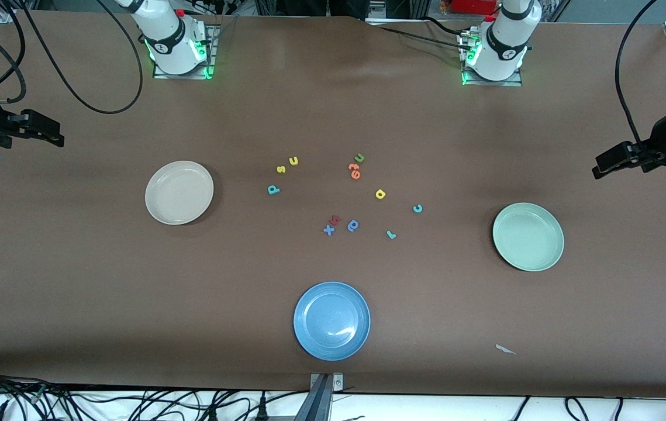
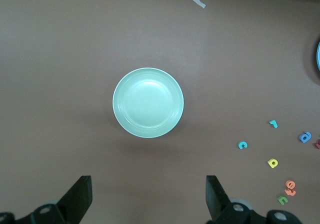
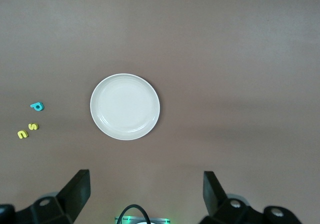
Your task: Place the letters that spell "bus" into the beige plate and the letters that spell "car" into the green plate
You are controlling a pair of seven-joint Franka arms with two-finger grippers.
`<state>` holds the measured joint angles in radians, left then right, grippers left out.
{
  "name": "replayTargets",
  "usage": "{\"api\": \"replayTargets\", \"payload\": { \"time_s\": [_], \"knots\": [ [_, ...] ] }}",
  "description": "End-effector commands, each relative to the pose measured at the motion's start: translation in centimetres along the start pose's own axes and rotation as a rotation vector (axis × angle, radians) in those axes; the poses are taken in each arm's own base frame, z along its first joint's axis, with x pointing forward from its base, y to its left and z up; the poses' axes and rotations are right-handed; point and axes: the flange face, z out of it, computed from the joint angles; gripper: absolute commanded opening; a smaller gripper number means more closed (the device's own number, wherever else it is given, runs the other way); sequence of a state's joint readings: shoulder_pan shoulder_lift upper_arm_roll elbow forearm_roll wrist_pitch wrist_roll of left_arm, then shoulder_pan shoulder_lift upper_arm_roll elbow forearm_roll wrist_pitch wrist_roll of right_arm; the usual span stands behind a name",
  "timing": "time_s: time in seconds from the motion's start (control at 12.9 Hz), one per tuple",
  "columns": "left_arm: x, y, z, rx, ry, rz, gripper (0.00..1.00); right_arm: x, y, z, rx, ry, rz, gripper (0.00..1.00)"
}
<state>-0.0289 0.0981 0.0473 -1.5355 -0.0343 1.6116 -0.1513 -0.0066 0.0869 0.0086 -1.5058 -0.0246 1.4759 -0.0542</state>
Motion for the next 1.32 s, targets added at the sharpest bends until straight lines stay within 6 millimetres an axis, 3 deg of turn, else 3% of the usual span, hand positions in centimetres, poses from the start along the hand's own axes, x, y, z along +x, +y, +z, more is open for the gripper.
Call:
{"api": "replayTargets", "payload": {
  "time_s": [0.0,0.77,0.93,1.08,1.24],
  "knots": [
    [0.0,0.1,-0.5,0.017,0.0,0.019,1.0,0.0,0.1,-0.2,-0.015,-0.008,0.009,1.0],
    [0.0,0.5,-0.4,0.028,0.0,0.027,1.0,0.0,0.1,-0.2,-0.015,-0.011,0.009,1.0],
    [0.9,1.0,1.4,0.031,-0.028,0.026,1.0,-0.1,0.1,-0.1,-0.014,-0.019,0.011,1.0],
    [1.6,3.1,3.7,0.034,-0.054,0.057,1.0,-0.1,0.1,-0.1,-0.014,-0.019,0.011,1.0],
    [4.0,6.1,9.5,0.043,-0.083,0.096,1.0,-0.1,0.2,-0.2,-0.014,-0.017,0.012,1.0]
  ]
}}
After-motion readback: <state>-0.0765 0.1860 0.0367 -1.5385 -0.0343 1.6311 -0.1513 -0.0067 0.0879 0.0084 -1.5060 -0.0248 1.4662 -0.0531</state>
